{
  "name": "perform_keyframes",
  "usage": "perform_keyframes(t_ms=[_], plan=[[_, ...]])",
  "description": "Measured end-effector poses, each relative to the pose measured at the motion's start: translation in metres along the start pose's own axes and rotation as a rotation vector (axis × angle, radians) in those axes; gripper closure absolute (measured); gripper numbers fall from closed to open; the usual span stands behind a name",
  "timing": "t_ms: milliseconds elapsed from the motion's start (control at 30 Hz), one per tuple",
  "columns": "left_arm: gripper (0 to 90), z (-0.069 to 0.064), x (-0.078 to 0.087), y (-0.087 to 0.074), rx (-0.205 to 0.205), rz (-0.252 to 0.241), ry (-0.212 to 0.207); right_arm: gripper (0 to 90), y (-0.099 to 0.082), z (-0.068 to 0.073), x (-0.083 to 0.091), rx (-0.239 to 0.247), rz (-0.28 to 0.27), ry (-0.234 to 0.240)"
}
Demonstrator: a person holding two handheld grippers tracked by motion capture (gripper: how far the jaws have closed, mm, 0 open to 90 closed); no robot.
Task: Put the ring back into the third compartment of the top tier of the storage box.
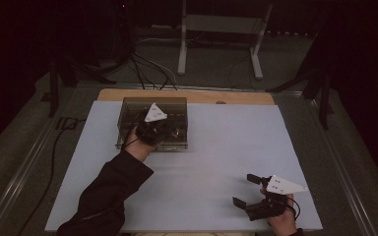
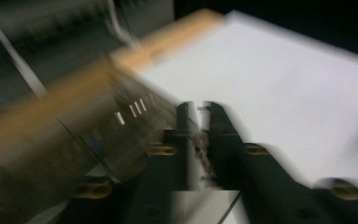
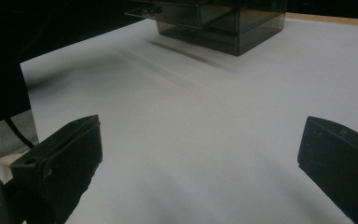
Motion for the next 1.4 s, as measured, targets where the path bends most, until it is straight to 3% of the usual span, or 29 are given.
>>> perform_keyframes(t_ms=[33, 100, 233, 333, 433, 567, 700, 867, 1100, 1400], plan=[[57.5, 0.000, -0.004, -0.003, 0.012, 0.015, 0.004, 0.0, 0.000, 0.000, 0.000, 0.002, 0.001, -0.001], [39.6, -0.003, -0.002, 0.000, 0.016, -0.006, 0.019, 0.0, 0.000, 0.001, 0.001, 0.001, -0.003, -0.001], [25.0, -0.008, 0.011, 0.014, 0.044, -0.062, 0.012, 0.0, 0.000, -0.001, 0.001, -0.004, -0.004, -0.002], [17.4, -0.008, 0.016, 0.016, 0.032, -0.068, -0.010, 0.0, 0.000, 0.001, 0.001, 0.003, -0.003, -0.002], [15.8, -0.007, 0.017, 0.015, 0.049, -0.073, -0.042, 0.0, 0.001, 0.000, 0.001, 0.002, -0.004, -0.003], [10.7, -0.008, 0.017, 0.012, 0.041, -0.055, -0.067, 0.0, 0.001, 0.000, 0.001, 0.001, -0.004, -0.003], [1.9, -0.012, 0.019, 0.014, 0.053, -0.079, -0.117, 0.0, 0.000, 0.000, 0.001, 0.000, -0.004, -0.003], [0.6, -0.012, 0.022, 0.014, 0.029, -0.078, -0.094, 0.0, 0.000, 0.000, 0.001, 0.000, -0.005, 0.000], [0.6, -0.010, 0.032, 0.014, 0.033, -0.092, -0.105, 0.0, 0.000, 0.000, 0.002, -0.007, -0.009, 0.005], [0.6, -0.012, 0.044, 0.017, 0.007, -0.138, -0.120, 0.0, 0.000, 0.002, 0.002, 0.002, -0.007, 0.007]])
Point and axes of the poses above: each handheld gripper's, and its own axes: x roughly backward along the jaws, y roughly out of its top, z roughly to its left, the point moved 9 cm from there along -x, roughly forward along the jaws, and after that the axes turned 2 degrees about -x, right-handed, at the moved point
